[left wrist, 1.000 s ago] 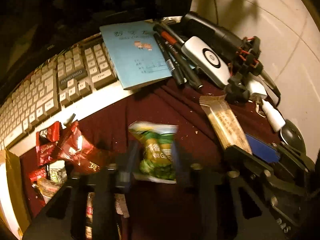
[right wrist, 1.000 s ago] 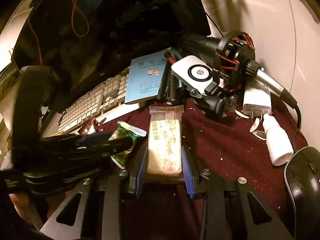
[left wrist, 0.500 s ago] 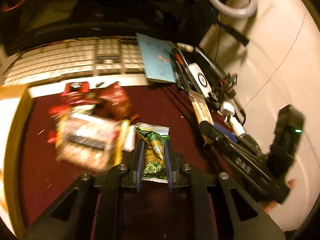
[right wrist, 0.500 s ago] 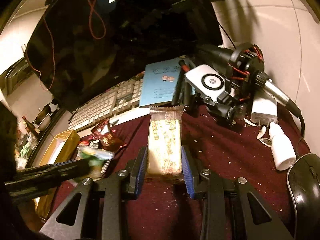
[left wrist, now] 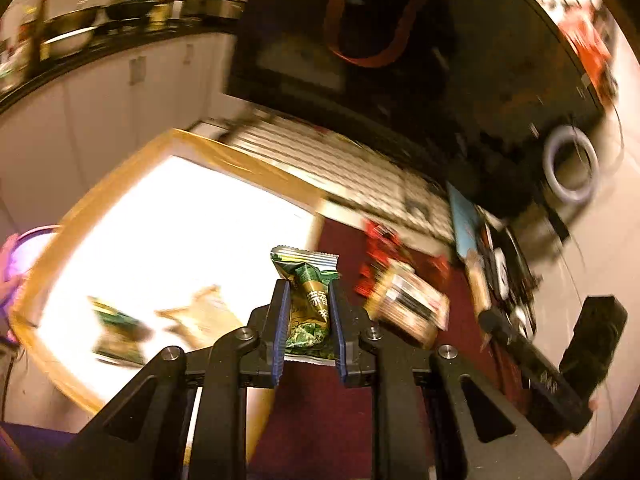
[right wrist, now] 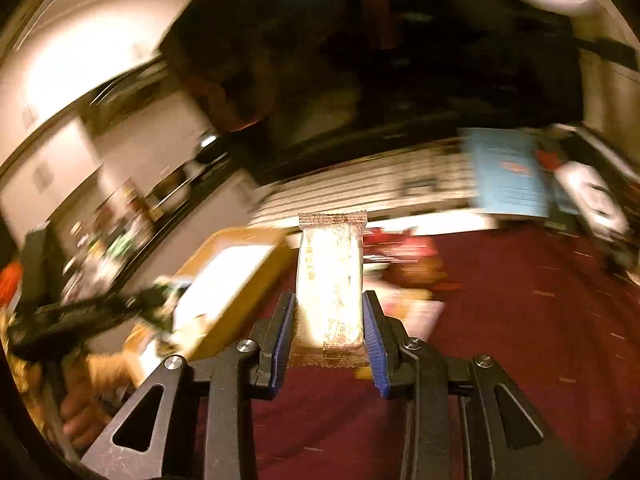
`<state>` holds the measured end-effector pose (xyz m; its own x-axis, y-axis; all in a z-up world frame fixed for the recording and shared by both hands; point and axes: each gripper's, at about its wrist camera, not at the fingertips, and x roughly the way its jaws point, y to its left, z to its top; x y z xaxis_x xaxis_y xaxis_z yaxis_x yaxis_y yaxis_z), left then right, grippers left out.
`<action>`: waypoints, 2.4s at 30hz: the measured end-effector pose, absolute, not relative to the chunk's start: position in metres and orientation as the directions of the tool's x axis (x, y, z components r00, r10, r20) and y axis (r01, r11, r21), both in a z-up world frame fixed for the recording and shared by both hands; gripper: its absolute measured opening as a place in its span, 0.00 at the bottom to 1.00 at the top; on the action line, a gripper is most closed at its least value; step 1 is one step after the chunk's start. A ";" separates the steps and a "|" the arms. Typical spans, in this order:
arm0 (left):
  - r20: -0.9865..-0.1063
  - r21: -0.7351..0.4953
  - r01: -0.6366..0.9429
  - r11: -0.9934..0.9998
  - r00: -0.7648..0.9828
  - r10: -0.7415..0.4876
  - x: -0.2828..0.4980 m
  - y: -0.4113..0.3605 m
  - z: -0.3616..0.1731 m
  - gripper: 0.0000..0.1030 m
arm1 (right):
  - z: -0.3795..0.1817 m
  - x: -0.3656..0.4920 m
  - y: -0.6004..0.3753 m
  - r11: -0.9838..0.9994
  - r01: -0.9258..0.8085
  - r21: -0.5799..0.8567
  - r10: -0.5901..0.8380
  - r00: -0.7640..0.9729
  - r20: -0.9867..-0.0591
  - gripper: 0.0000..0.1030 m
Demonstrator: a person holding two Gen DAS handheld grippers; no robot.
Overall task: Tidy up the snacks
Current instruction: 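Carry both packets over the white tray and open both grippers, then grasp the large cracker pack with red label using the right gripper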
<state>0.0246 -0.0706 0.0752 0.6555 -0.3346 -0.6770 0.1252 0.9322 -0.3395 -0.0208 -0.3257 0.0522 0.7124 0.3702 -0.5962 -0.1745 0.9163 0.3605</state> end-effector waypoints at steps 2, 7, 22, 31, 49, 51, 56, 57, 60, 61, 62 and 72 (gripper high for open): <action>-0.663 -0.351 0.090 0.932 0.679 -0.315 0.028 -0.047 0.076 0.16 | 0.050 -0.003 -0.291 0.903 -0.237 0.357 0.419 0.667 -0.617 0.33; -0.661 -0.392 0.002 0.920 0.695 -0.284 0.041 -0.001 0.066 0.16 | 0.032 0.046 -0.217 0.881 -0.327 0.341 0.471 0.549 -0.691 0.33; -0.799 -0.308 -0.115 0.945 0.570 -0.191 0.082 0.013 0.007 0.16 | -0.025 0.110 -0.131 0.902 -0.379 0.205 0.374 0.451 -0.811 0.33; -0.837 -0.292 -0.167 0.942 0.520 -0.167 0.084 0.019 -0.006 0.20 | -0.024 0.102 -0.132 0.902 -0.385 0.197 0.377 0.474 -0.796 0.38; -0.692 -0.349 0.205 0.914 0.602 -0.399 -0.015 -0.110 0.049 0.73 | 0.030 -0.019 -0.319 0.900 -0.232 0.370 0.429 0.626 -0.651 0.71; -0.706 -0.337 0.234 0.912 0.578 -0.409 -0.017 -0.129 0.046 0.73 | 0.031 -0.013 -0.333 0.897 -0.234 0.374 0.433 0.625 -0.649 0.72; -0.734 -0.333 0.231 0.914 0.545 -0.405 -0.018 -0.147 0.039 0.73 | 0.031 0.025 -0.339 0.927 -0.250 0.278 0.374 0.610 -0.699 0.77; -0.742 -0.327 0.226 0.918 0.541 -0.397 -0.017 -0.148 0.037 0.73 | 0.029 0.035 -0.337 0.932 -0.251 0.263 0.363 0.599 -0.714 0.77; -0.748 -0.325 0.211 0.922 0.540 -0.387 -0.017 -0.146 0.035 0.73 | 0.016 0.057 -0.335 0.941 -0.241 0.239 0.337 0.569 -0.750 0.76; -0.749 -0.326 0.207 0.922 0.538 -0.386 -0.016 -0.145 0.033 0.73 | 0.010 0.065 -0.334 0.942 -0.242 0.232 0.330 0.551 -0.767 0.77; -0.750 -0.327 0.202 0.923 0.538 -0.384 -0.015 -0.144 0.032 0.73 | 0.003 0.067 -0.334 0.944 -0.236 0.231 0.325 0.533 -0.782 0.77; -0.760 -0.356 0.175 0.918 0.516 -0.394 -0.007 -0.132 0.012 0.73 | -0.013 0.019 -0.304 0.952 -0.273 0.139 0.266 0.510 -0.818 0.81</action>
